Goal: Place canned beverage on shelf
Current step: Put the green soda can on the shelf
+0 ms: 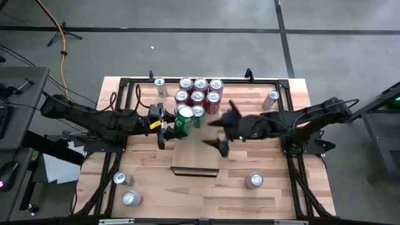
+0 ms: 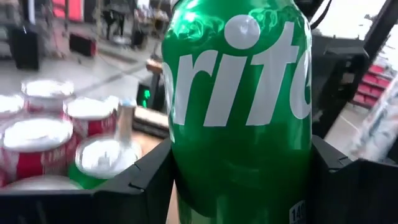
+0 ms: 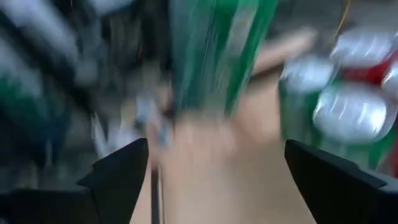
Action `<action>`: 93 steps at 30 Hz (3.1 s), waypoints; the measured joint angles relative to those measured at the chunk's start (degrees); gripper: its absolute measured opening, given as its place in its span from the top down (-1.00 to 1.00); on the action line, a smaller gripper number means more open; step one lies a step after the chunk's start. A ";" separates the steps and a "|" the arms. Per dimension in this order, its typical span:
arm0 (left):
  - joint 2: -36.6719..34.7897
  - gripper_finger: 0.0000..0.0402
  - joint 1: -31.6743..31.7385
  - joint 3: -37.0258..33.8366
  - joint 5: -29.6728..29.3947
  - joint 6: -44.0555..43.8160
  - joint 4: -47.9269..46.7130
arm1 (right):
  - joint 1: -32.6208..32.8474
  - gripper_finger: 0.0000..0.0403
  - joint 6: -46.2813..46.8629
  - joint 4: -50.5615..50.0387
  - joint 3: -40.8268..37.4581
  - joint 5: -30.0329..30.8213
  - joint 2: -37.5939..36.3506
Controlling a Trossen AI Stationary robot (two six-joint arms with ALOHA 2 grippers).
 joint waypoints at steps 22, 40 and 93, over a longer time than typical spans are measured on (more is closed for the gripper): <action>13.62 0.03 3.16 2.10 0.70 1.80 17.25 | -5.54 -0.76 -4.72 27.25 -5.40 3.47 2.60; -2.46 -0.71 4.34 2.14 7.43 -1.03 0.25 | -3.95 -0.42 -8.01 13.88 -5.33 3.57 -4.55; -17.01 -0.71 4.32 2.10 -1.66 3.55 -9.14 | -11.07 -0.42 -17.14 41.89 -34.42 10.66 -4.23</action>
